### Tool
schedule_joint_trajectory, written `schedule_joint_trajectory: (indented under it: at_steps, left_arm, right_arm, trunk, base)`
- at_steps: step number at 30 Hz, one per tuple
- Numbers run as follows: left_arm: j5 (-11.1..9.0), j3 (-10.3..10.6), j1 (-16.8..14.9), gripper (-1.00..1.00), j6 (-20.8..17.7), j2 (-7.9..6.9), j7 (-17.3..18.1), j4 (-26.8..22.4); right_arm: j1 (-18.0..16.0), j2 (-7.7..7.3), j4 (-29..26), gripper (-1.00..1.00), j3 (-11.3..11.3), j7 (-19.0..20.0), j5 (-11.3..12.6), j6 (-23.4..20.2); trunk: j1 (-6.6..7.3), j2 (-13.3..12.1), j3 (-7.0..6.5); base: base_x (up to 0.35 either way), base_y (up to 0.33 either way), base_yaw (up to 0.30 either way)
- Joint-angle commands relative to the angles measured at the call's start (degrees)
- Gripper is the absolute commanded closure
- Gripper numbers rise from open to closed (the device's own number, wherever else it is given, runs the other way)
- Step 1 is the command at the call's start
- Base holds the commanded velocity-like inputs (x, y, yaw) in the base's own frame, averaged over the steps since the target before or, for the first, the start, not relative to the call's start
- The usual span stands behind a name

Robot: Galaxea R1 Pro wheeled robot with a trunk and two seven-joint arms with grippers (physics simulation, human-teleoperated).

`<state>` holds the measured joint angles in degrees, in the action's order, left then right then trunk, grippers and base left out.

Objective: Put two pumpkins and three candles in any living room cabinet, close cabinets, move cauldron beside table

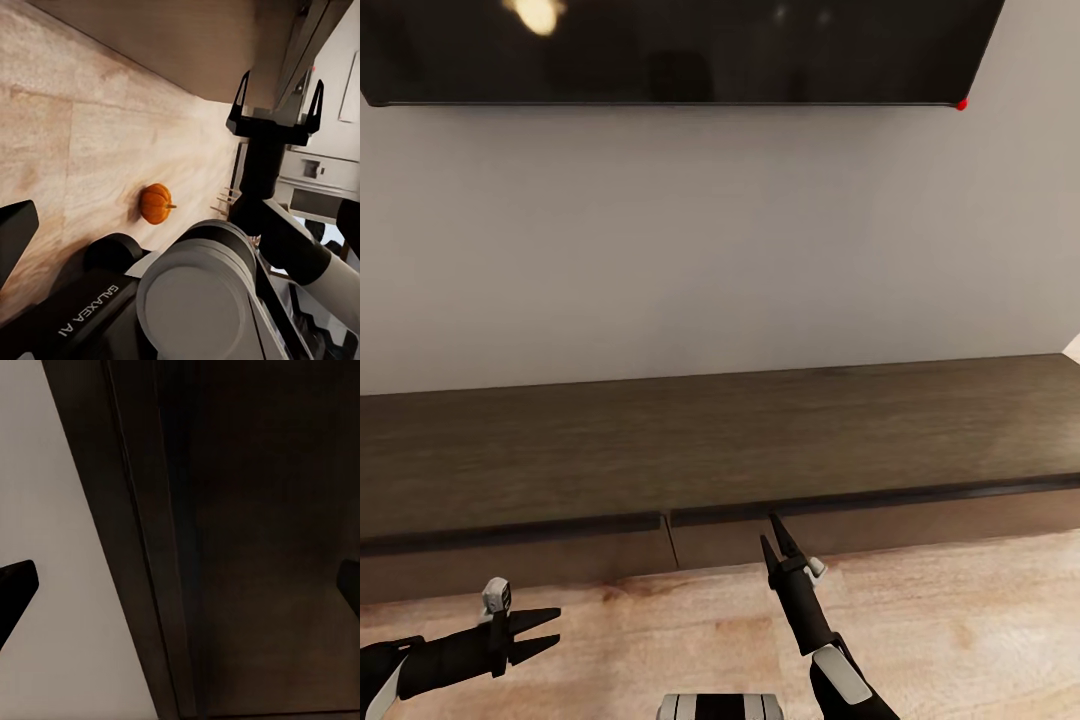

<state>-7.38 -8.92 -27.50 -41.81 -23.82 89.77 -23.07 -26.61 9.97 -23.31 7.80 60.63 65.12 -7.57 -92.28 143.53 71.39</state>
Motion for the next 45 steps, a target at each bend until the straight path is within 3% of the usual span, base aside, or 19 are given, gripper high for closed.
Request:
schedule_joint_trajectory:
  at_steps: [1, 40, 45]
  left_arm:
    - [0.06, -0.04, -0.01, -1.00, -0.57, 0.00, 0.23, 0.00]
    - [0.09, -0.05, -0.01, -1.00, -0.46, 0.02, 0.23, 0.04]
    - [0.09, -0.05, -0.01, -1.00, -0.46, 0.05, 0.23, 0.04]
  right_arm:
    - [-0.03, 0.03, 0.02, -1.00, 0.11, 0.19, 0.42, -0.60]
    - [-0.03, 0.03, 0.02, -1.00, 0.17, -0.56, 0.36, -0.63]
    - [-0.03, 0.03, 0.02, -1.00, -1.45, -0.60, 0.33, -1.72]
  trunk:
    - [0.01, 0.02, 0.04]
    - [0.01, 0.02, 0.04]
    - [0.01, 0.02, 0.04]
  base:
    - [0.000, 0.000, 0.000]
    - [0.037, 0.003, 0.000]
    - [0.000, 0.000, 0.000]
